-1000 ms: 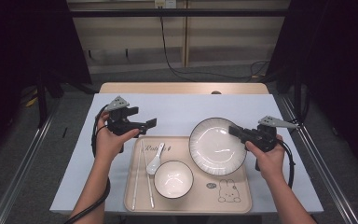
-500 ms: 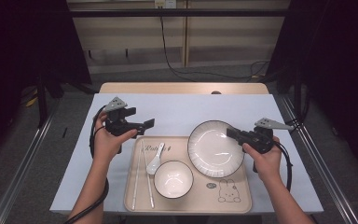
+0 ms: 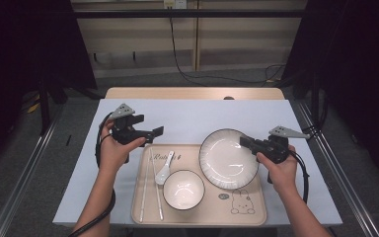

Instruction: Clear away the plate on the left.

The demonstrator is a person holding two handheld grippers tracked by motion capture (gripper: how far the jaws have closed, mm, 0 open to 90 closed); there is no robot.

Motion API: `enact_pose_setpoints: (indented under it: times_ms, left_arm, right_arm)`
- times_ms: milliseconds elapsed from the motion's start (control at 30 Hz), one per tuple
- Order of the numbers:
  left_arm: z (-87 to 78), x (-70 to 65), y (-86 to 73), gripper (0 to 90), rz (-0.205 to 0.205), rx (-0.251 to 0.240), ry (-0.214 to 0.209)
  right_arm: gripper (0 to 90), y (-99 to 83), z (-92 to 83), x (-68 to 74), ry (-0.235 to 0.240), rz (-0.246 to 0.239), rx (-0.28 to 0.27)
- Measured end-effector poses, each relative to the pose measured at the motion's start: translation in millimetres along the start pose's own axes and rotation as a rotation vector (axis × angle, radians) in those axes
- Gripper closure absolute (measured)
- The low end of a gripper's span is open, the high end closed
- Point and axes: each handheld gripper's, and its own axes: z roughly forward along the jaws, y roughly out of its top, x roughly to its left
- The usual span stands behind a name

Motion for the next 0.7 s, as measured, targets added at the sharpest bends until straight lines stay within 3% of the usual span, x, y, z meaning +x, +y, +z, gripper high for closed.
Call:
enact_pose_setpoints:
  times_ms: [567, 700]
  left_arm:
    - [-1.3, -0.1, -0.1, 3.4, -0.009, -0.009, 0.003]
    - [-1.6, -0.8, 0.7, 3.4, -0.003, -0.012, 0.002]
  right_arm:
    - [81.4, -4.9, 2.8, -0.9, 0.034, 0.034, 0.016]
    - [80.7, -5.9, 3.1, -1.9, 0.02, 0.01, 0.023]
